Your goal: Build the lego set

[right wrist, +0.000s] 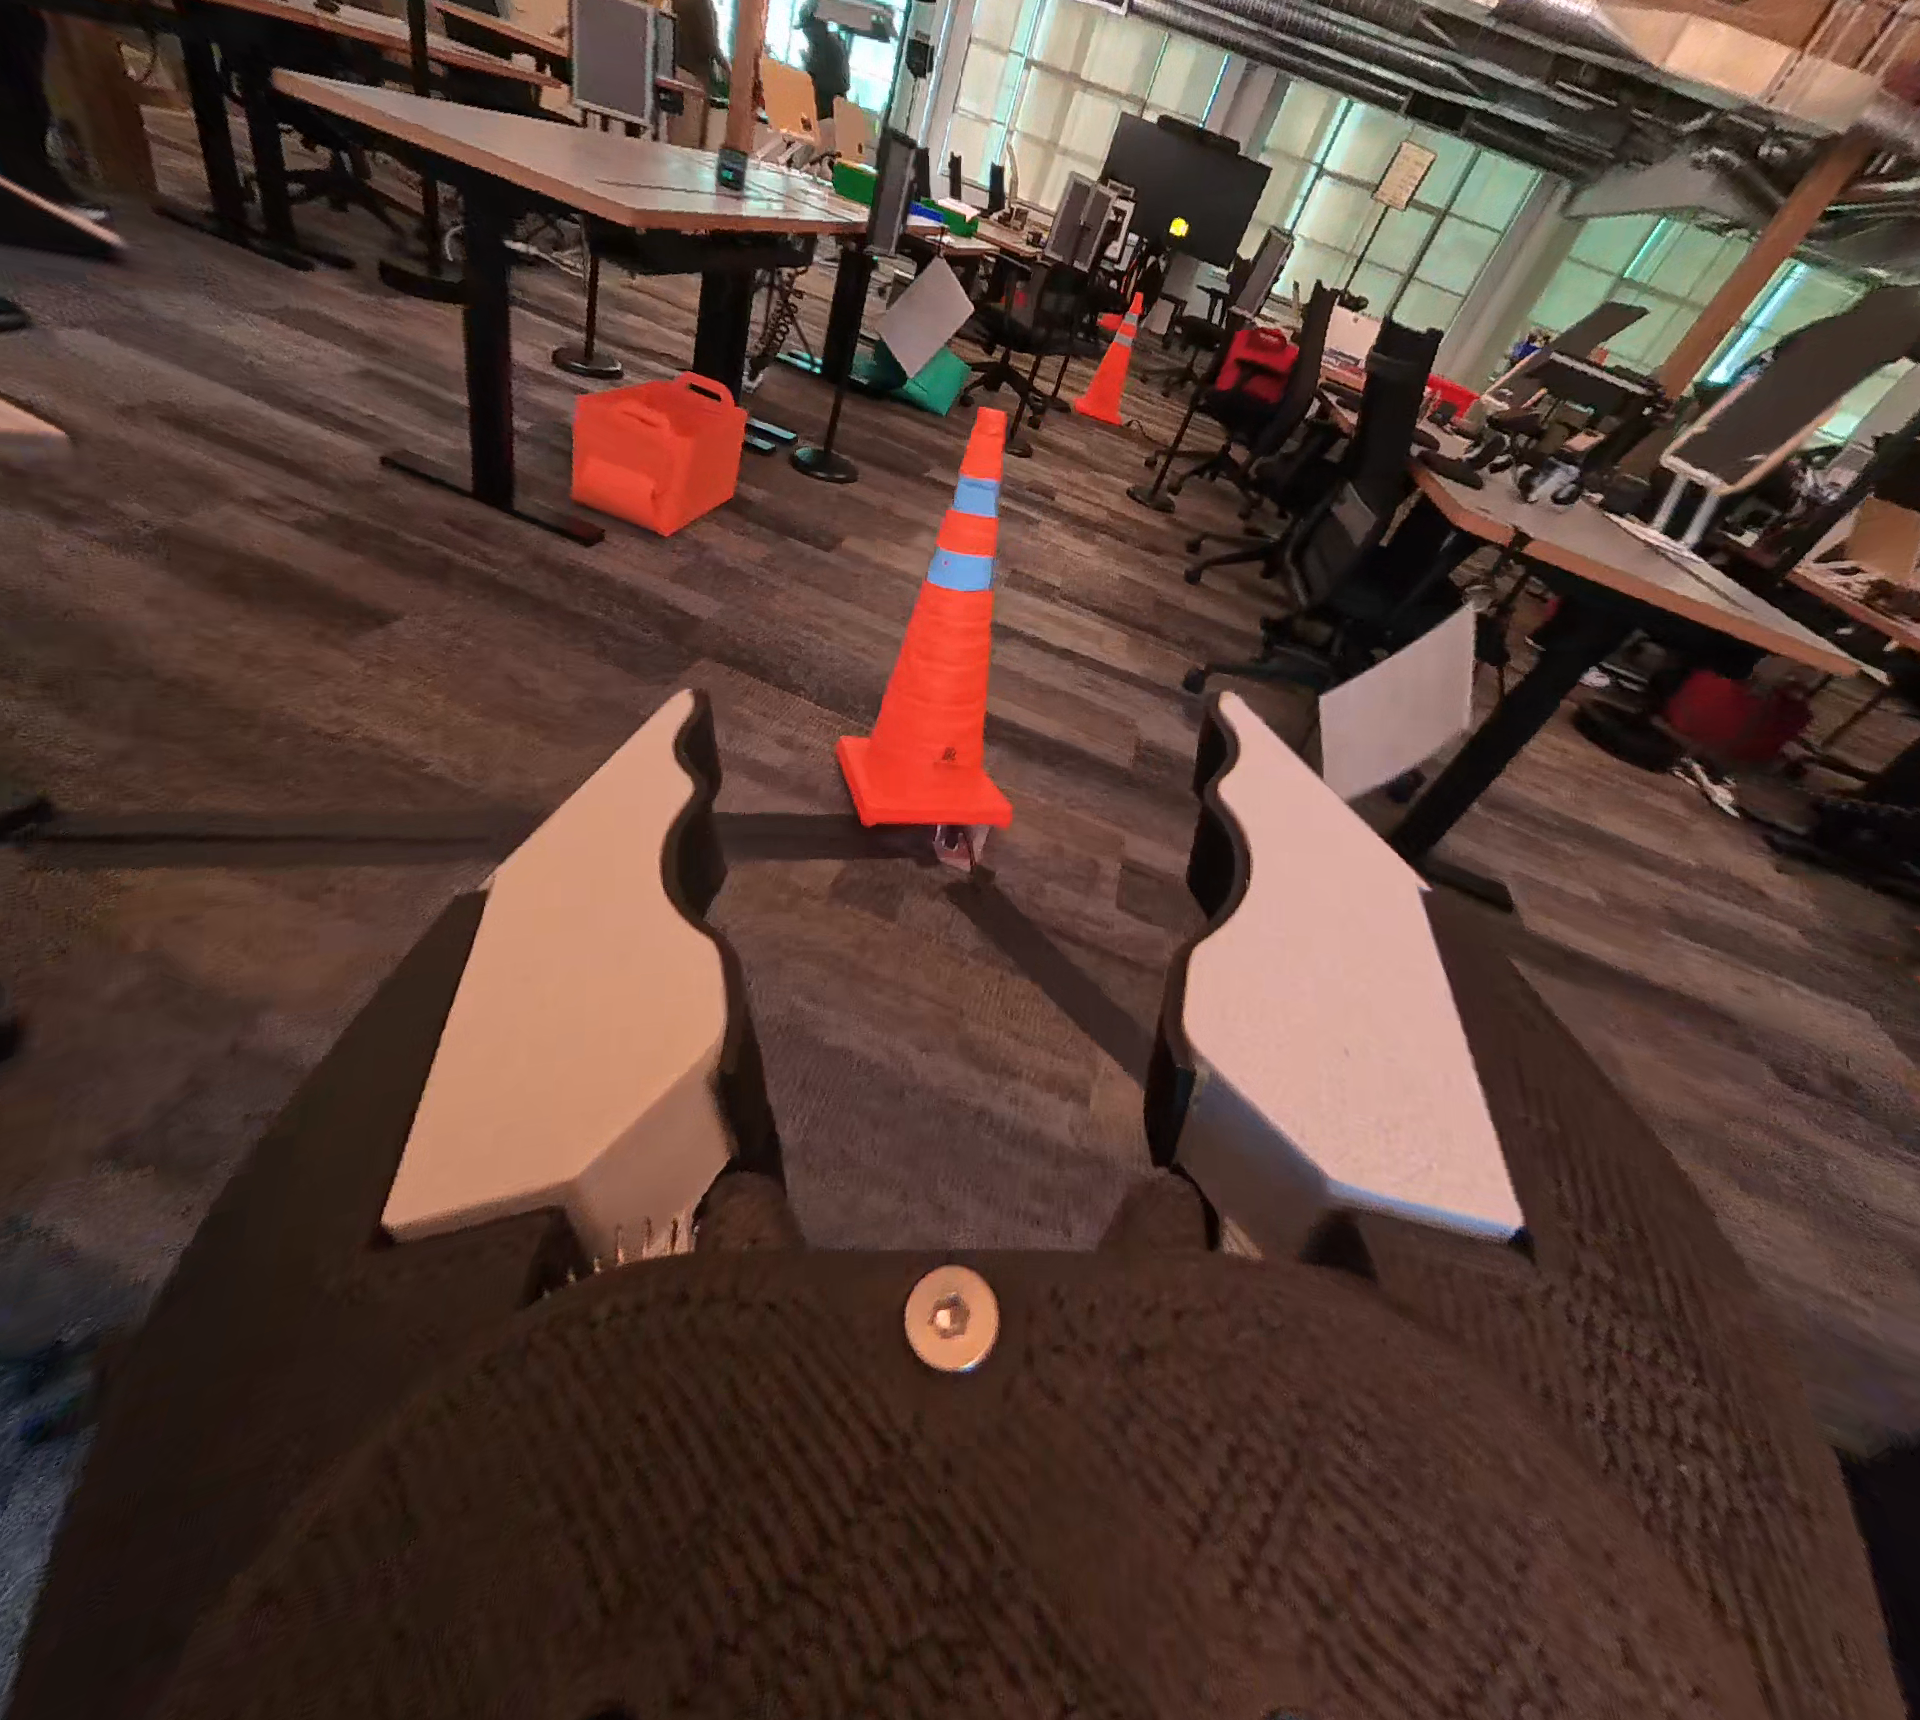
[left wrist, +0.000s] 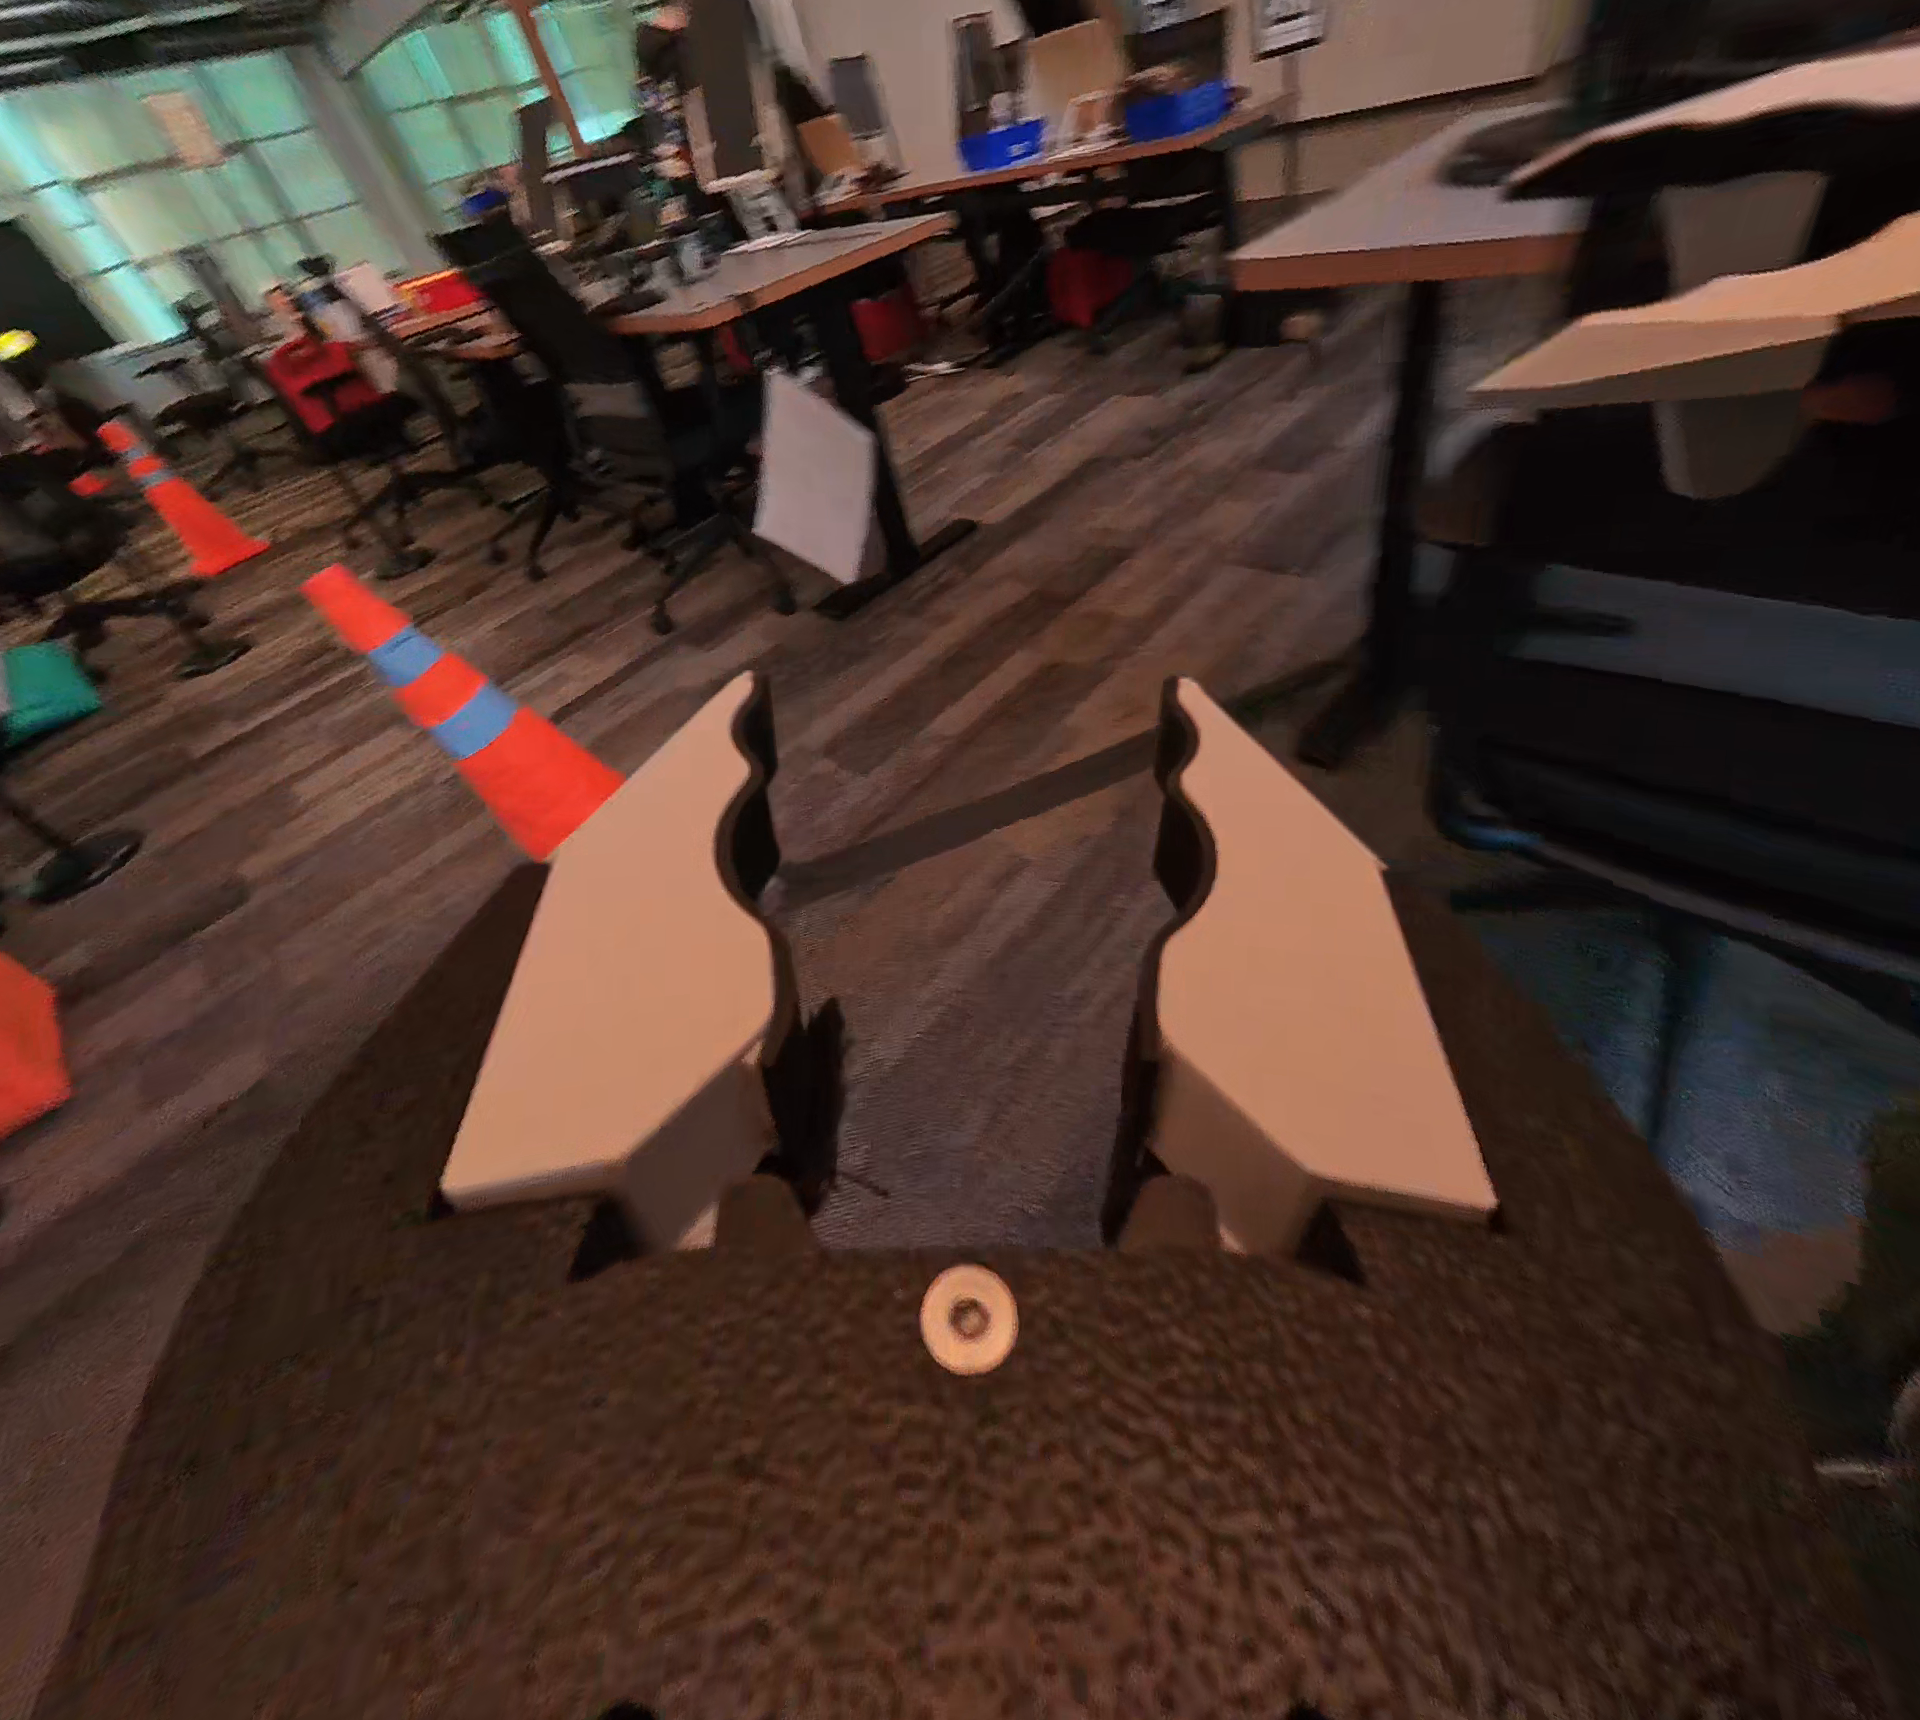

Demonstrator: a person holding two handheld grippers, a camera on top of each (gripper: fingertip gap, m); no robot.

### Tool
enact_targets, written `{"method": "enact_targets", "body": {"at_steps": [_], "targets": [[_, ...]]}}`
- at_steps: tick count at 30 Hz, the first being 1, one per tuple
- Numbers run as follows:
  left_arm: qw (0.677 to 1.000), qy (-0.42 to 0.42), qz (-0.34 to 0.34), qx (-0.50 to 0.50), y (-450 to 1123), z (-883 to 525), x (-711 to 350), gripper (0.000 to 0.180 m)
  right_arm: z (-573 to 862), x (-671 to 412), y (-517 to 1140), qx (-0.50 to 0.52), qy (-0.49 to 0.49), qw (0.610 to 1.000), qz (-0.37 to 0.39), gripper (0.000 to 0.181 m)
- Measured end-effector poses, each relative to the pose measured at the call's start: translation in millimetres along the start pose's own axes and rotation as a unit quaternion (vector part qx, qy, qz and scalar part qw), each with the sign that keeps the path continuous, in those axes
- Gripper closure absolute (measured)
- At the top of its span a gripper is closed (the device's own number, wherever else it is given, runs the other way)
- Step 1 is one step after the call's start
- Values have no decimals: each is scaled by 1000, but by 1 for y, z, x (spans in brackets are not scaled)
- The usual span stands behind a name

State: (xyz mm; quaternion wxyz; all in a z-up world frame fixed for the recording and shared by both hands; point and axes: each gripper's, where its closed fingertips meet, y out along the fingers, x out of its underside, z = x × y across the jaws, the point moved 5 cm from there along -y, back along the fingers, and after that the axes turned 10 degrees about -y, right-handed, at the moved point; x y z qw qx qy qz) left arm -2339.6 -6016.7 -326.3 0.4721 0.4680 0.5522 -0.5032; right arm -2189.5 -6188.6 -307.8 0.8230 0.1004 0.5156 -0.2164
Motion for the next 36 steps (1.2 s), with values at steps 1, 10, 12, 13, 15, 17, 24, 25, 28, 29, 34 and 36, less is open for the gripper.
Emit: {"method": "enact_targets", "body": {"at_steps": [1,10,12,13,15,17,24,25,28,29,34,36], "targets": [[999,-17,-4,-27,23,-31,-4,107,16,4,41,-9,8,1000,-5,90],[965,-117,21,-234,103,-273,-25,102,35,-62,410,-176,-4,978,115,92],[947,-127,18,-296,97,-331,-8,100,16,-79,479,-193,-11,969,151,93],[936,-128,22,-326,95,-362,1,99,6,-84,513,-199,-13,966,162,93],[916,-141,39,-374,94,-425,16,97,-15,-89,578,-202,-7,964,173,94],[903,-161,58,-395,102,-488,22,94,-35,-92,641,-204,0,964,169,96],[913,-154,73,-370,188,-693,-18,94,-51,-152,826,-213,-52,955,201,100],[916,-161,73,-360,205,-717,-22,92,-46,-154,853,-207,-44,958,193,100],[927,-150,92,-332,264,-786,-29,90,-32,-146,933,-197,-12,963,183,100],[933,-134,89,-321,285,-809,-30,89,-27,-140,960,-189,-11,966,176,100],[940,-89,86,-318,373,-937,-35,84,-16,-116,1112,-172,-4,973,157,100],[927,-113,90,-345,397,-998,-41,79,-11,-118,1180,-171,7,976,137,100]]}}
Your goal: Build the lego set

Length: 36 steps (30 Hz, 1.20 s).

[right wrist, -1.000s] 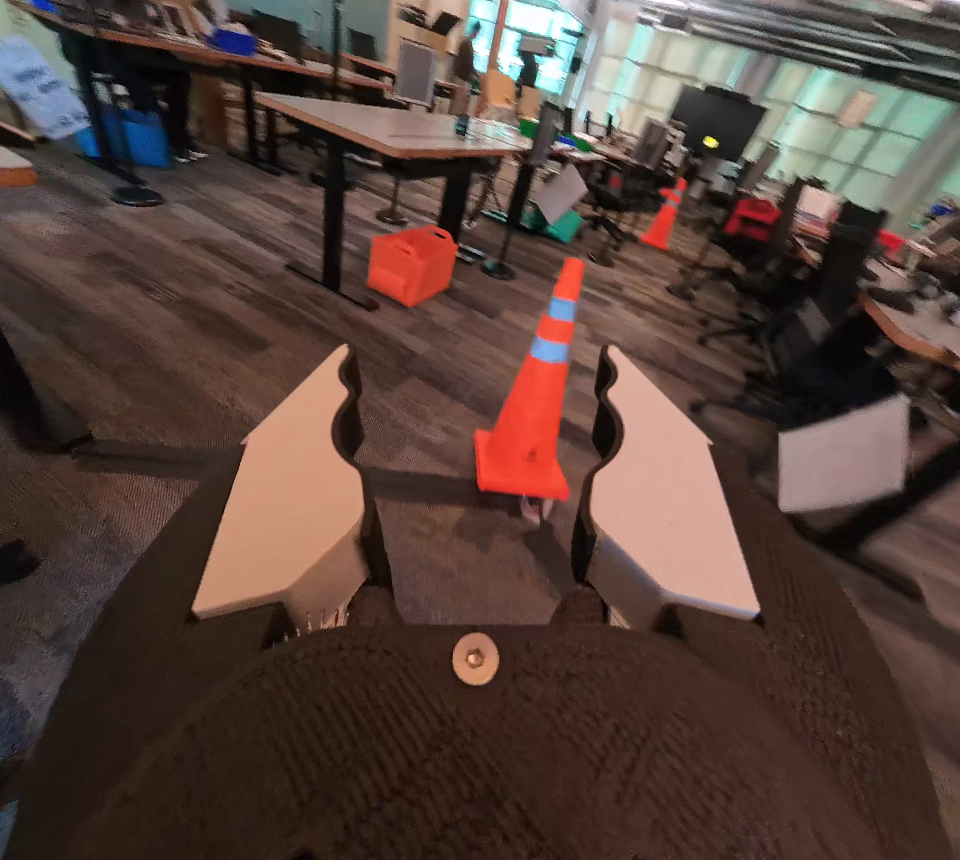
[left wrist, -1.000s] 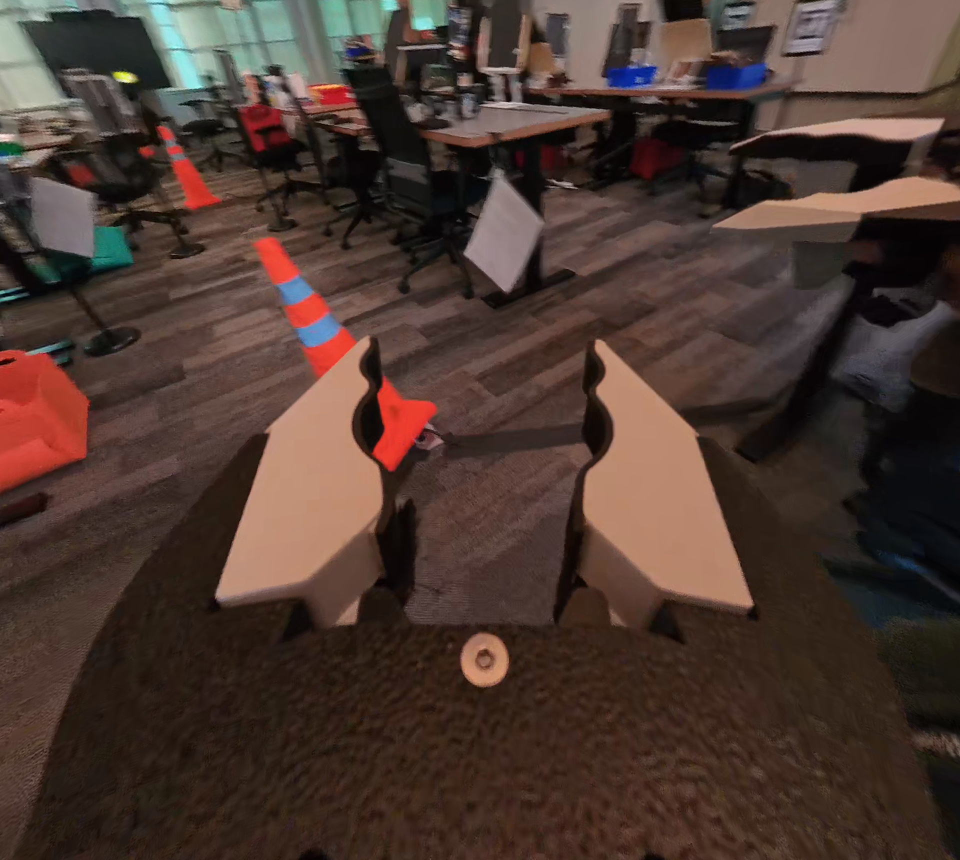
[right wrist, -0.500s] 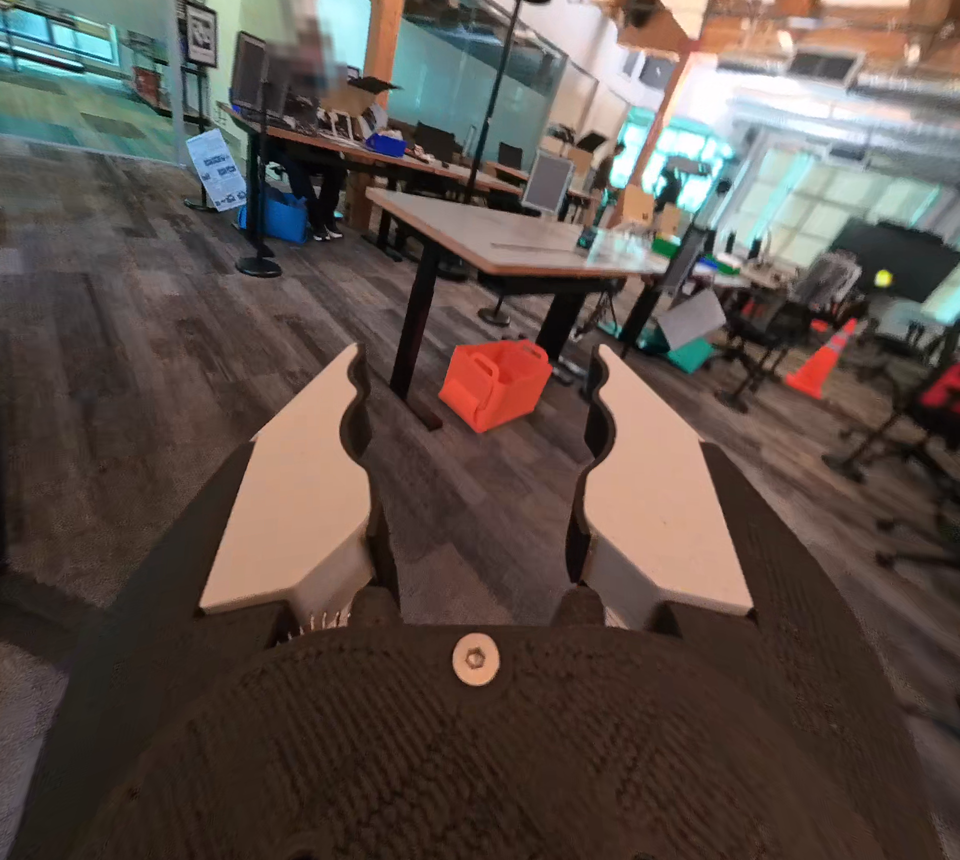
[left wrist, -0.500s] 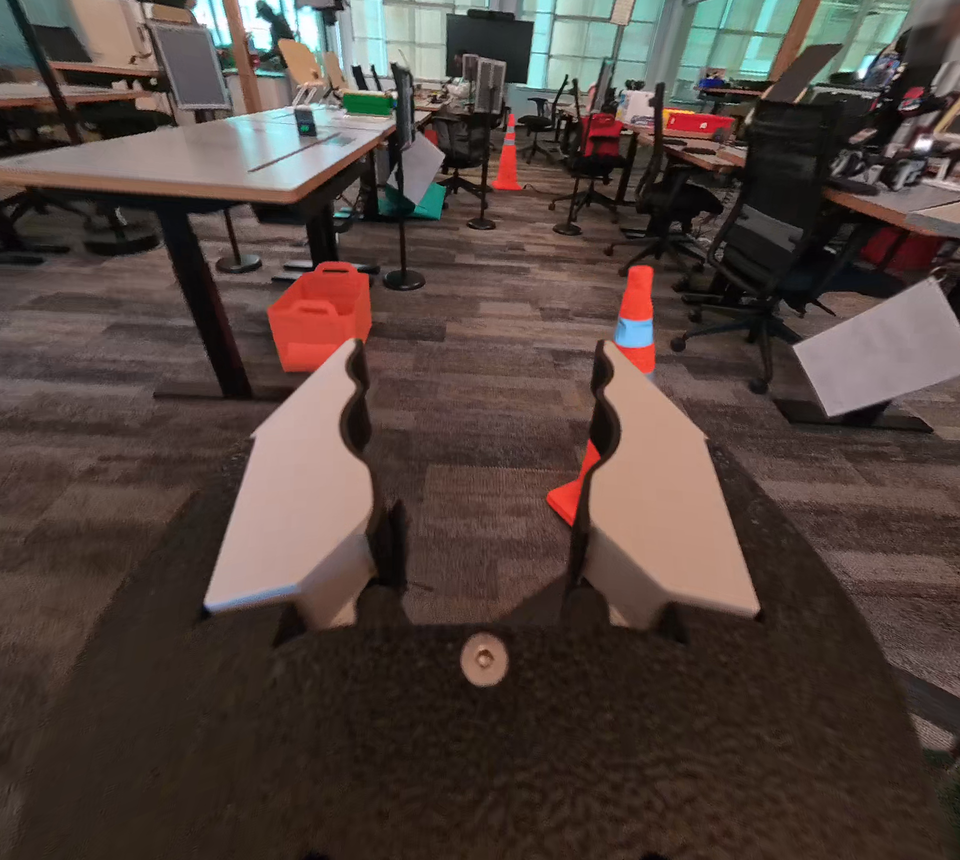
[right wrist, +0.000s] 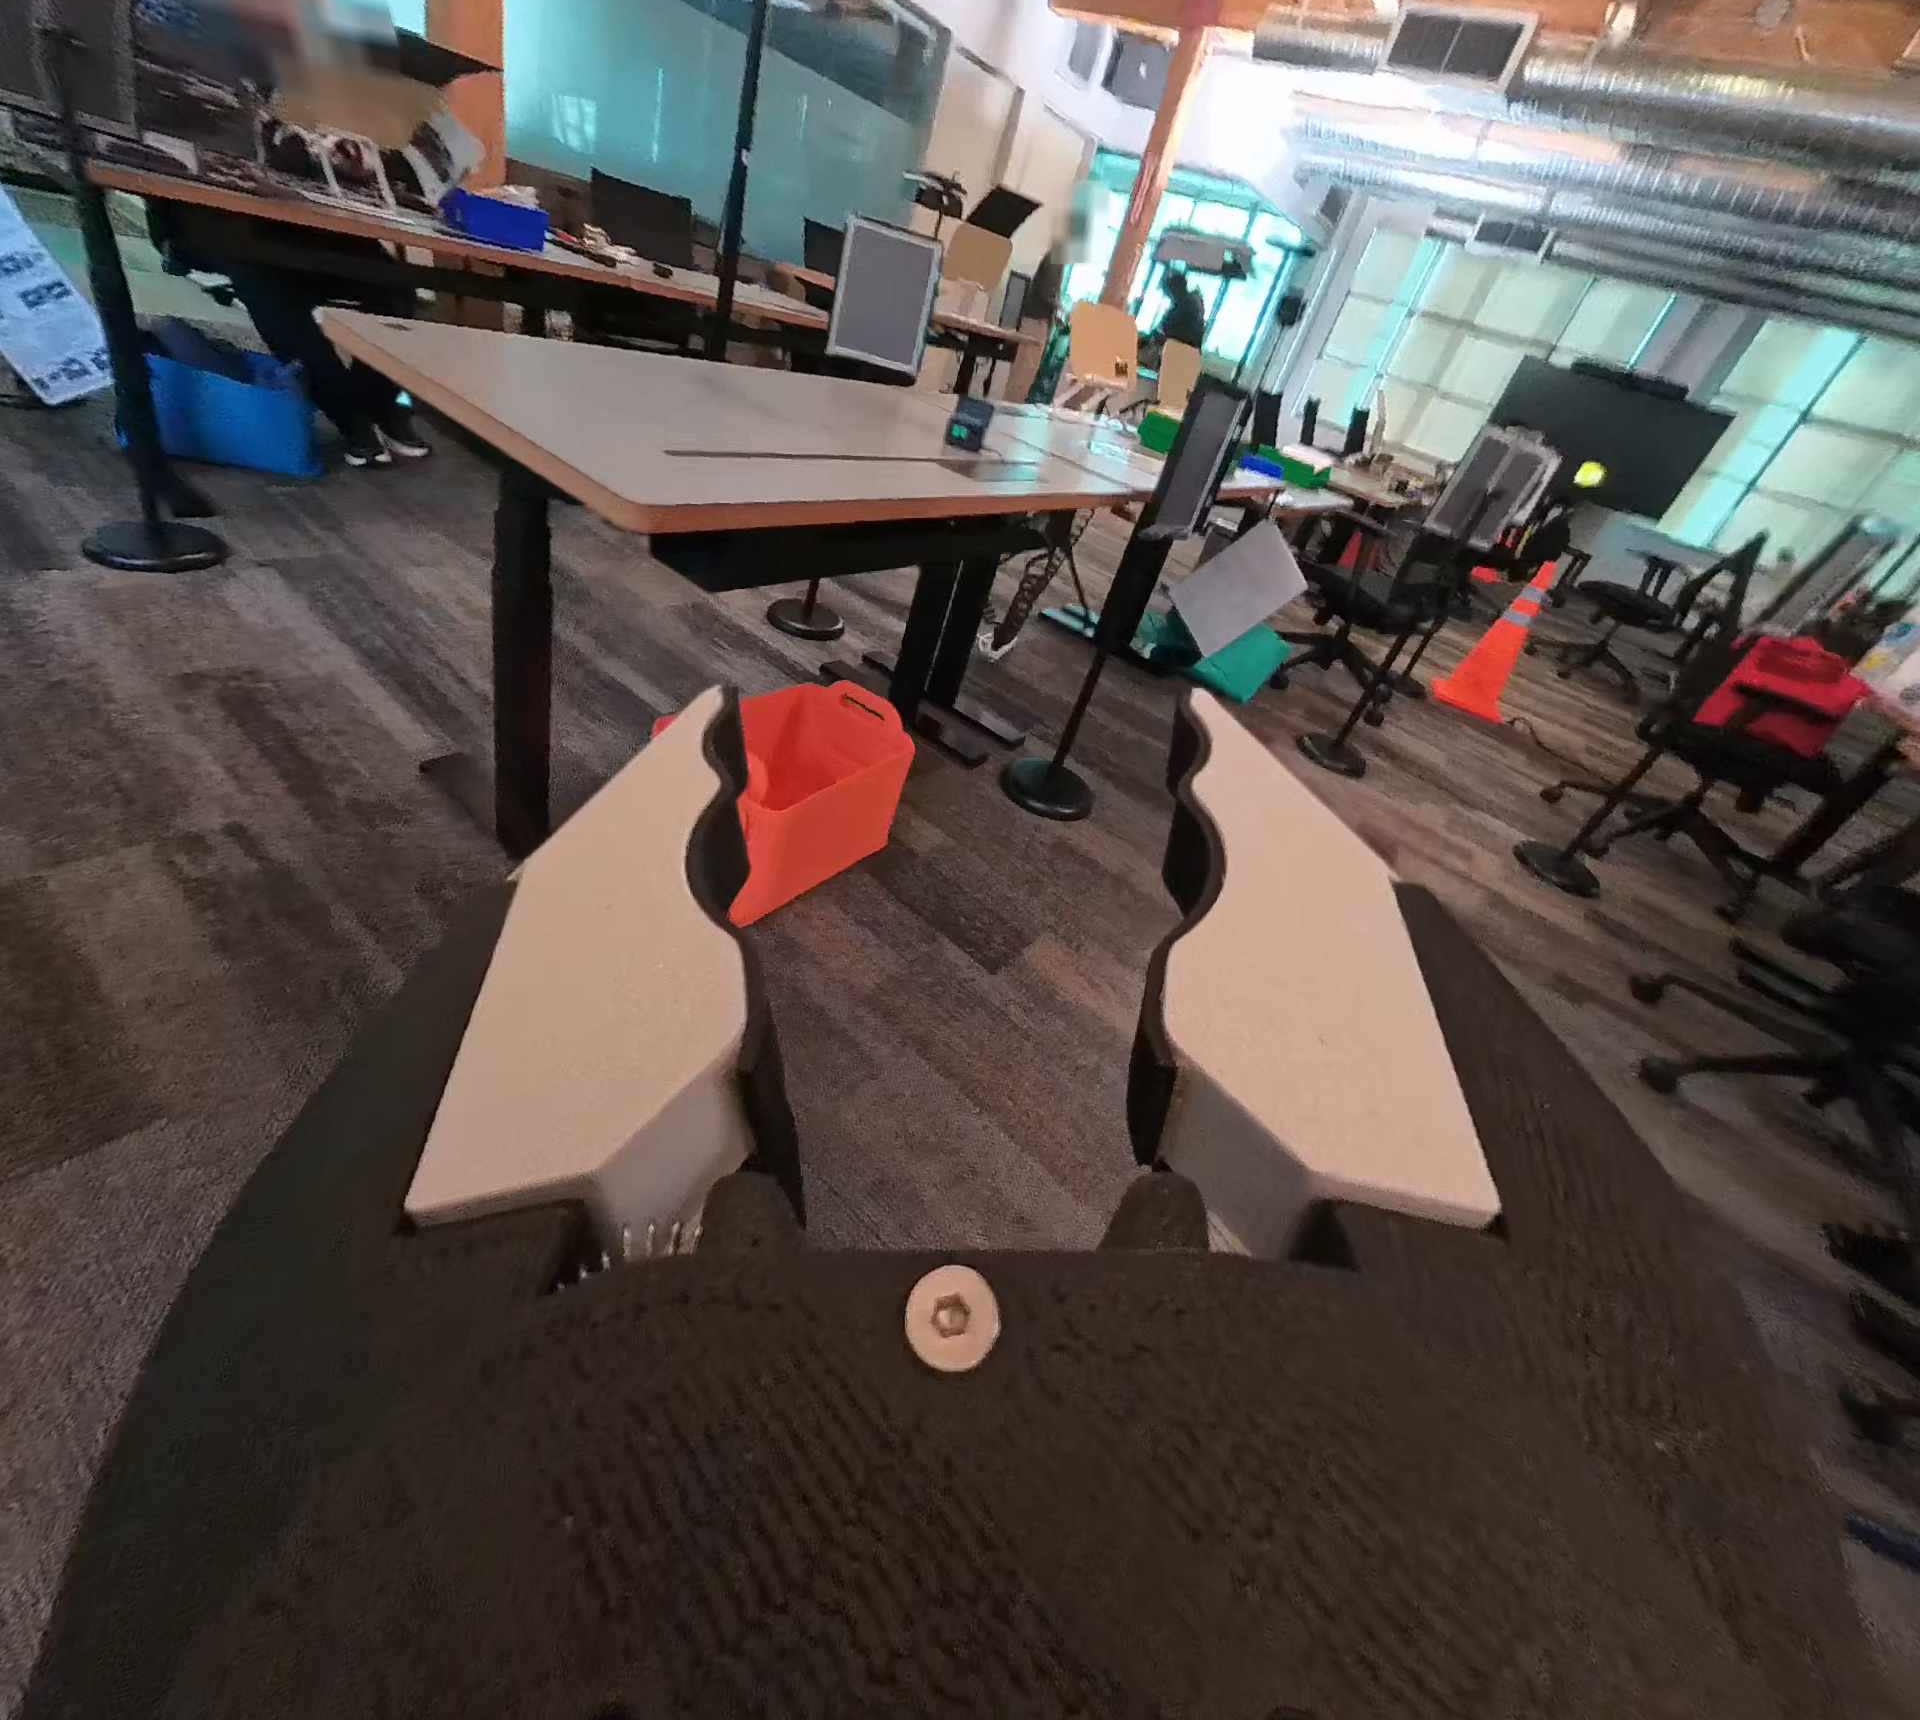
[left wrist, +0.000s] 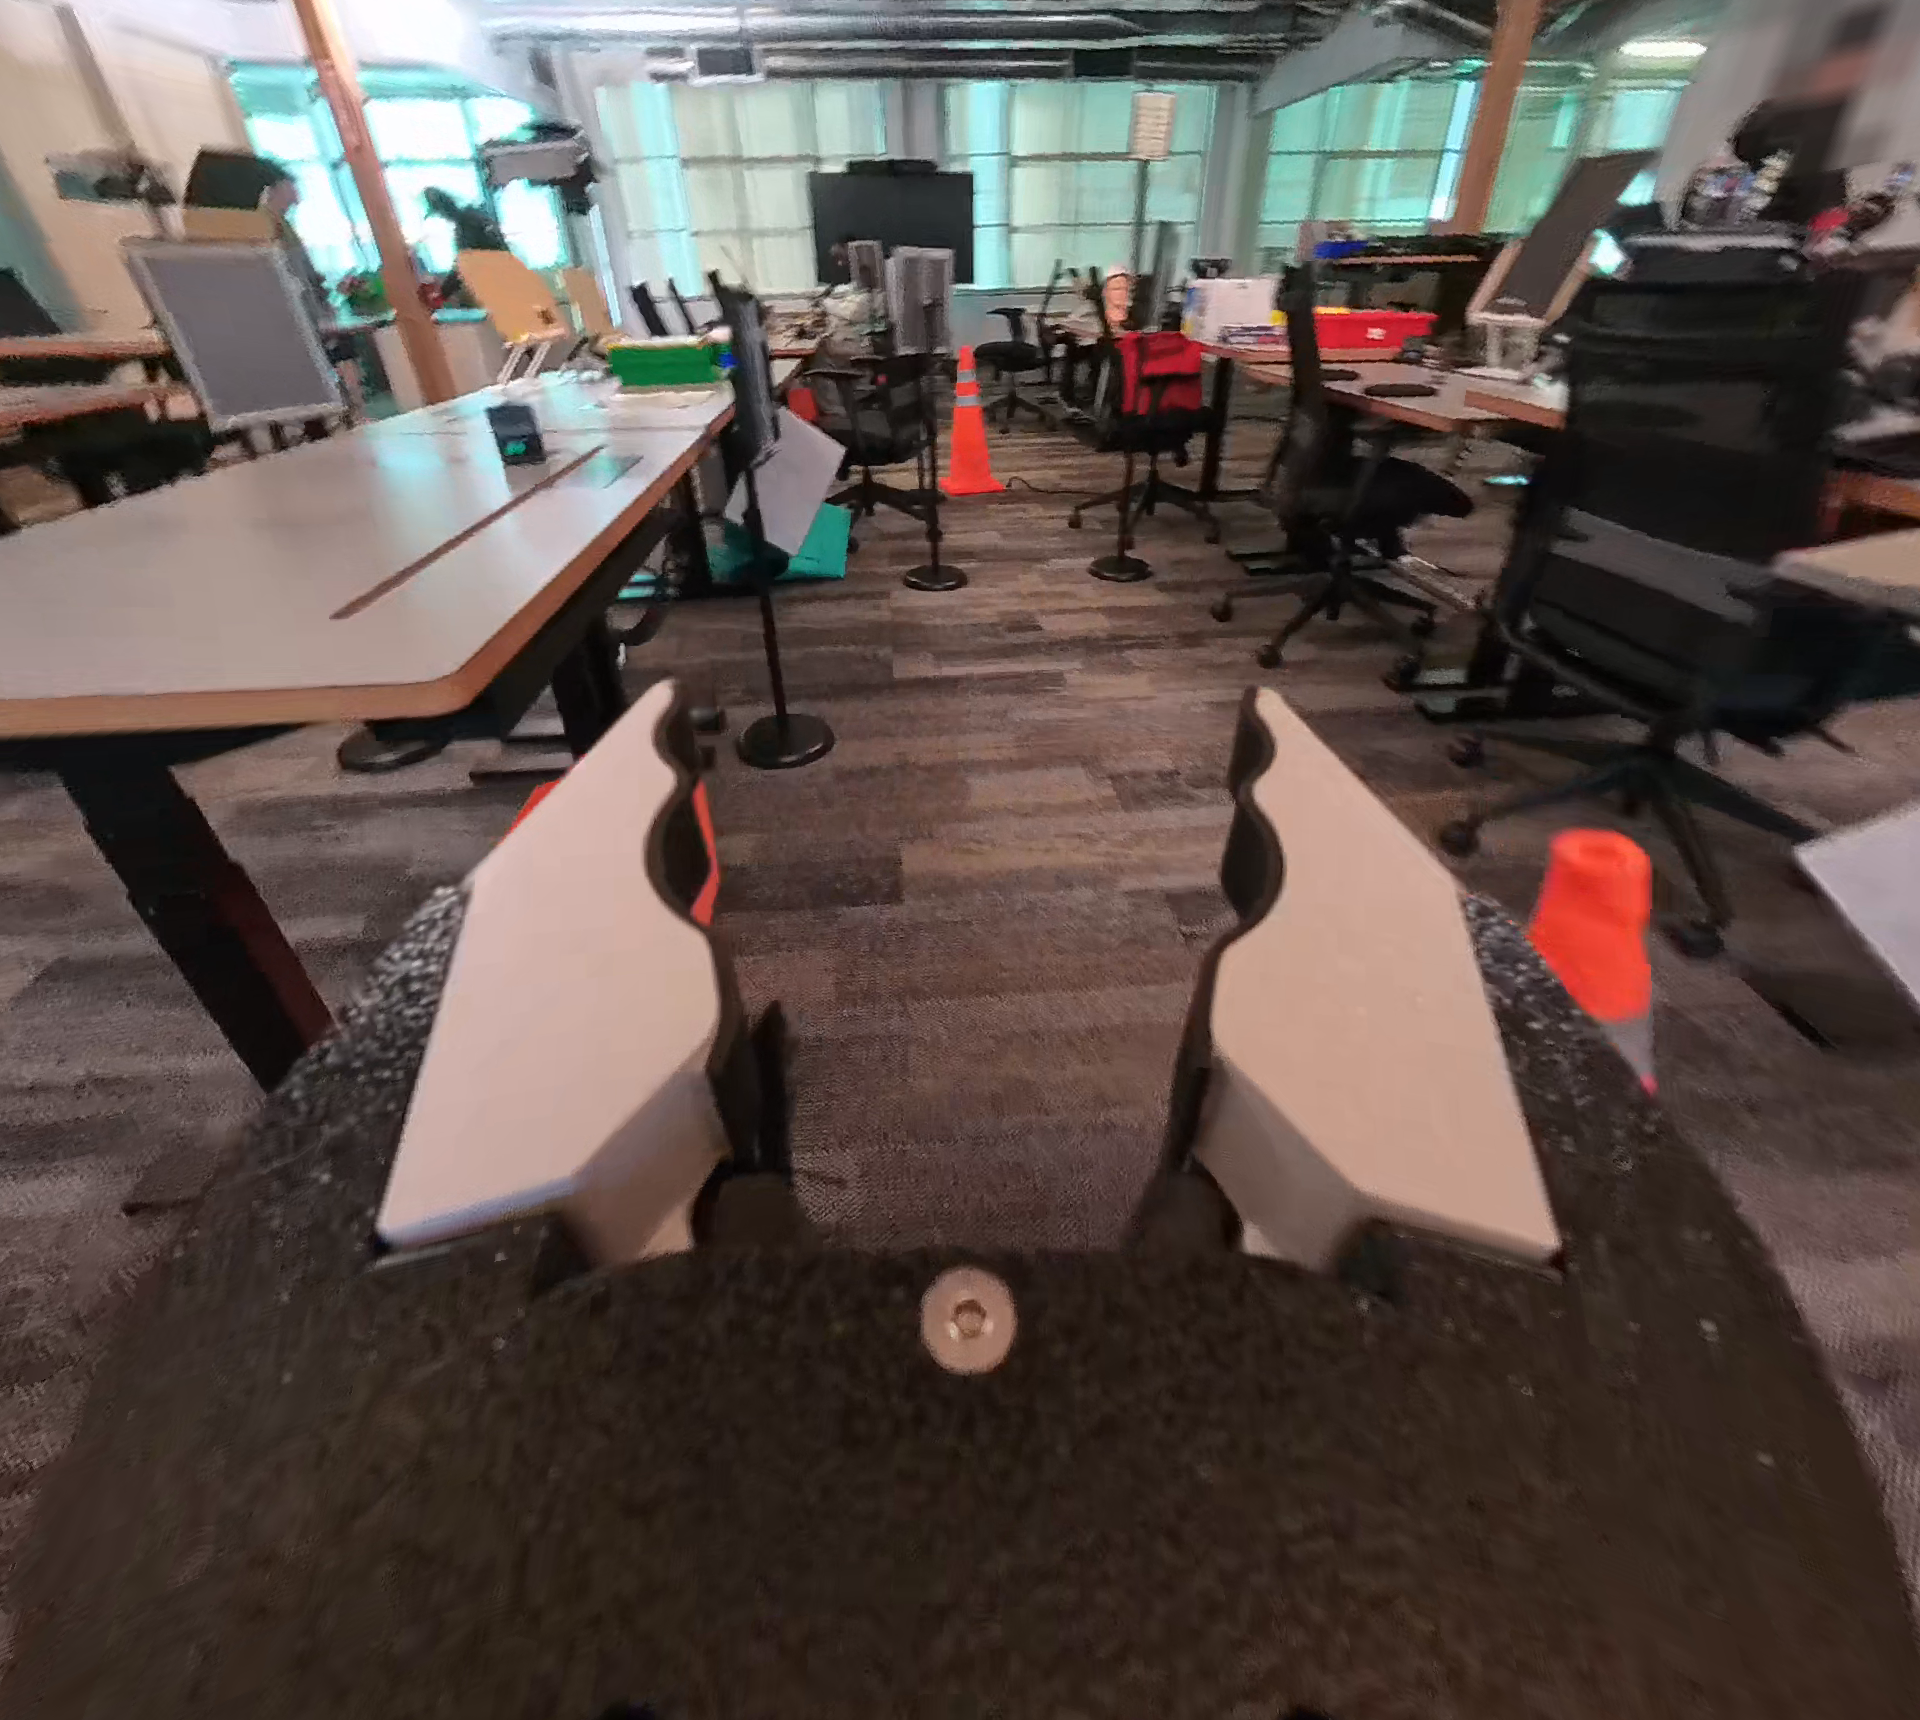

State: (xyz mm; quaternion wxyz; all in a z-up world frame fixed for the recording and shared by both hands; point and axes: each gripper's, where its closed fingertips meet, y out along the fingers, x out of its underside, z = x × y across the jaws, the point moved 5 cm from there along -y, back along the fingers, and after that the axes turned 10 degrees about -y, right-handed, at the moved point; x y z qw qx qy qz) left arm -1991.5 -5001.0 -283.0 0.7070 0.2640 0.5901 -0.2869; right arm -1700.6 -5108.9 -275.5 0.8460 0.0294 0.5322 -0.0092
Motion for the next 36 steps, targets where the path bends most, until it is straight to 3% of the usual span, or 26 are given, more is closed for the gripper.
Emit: {"method": "enact_targets", "body": {"at_steps": [2,6,11,17,20,25,36], "targets": [[999,-33,-4,-11,57,-24,-14,69,24,-3,55,-17,17,1000,4,100],[999,-7,16,-32,157,-61,-30,60,73,8,166,-11,0,1000,29,100],[997,-37,-8,-62,264,-110,-7,42,111,36,294,-22,33,999,34,98],[994,-66,-25,-79,418,-189,21,38,181,98,431,33,26,999,-11,98],[990,-126,-59,-38,530,-216,19,40,230,117,495,70,82,993,-41,98],[993,-52,-86,55,718,-212,2,42,309,143,567,123,20,990,-68,98],[974,-80,-94,188,1059,-140,55,42,512,308,667,255,19,949,-184,98]]}}
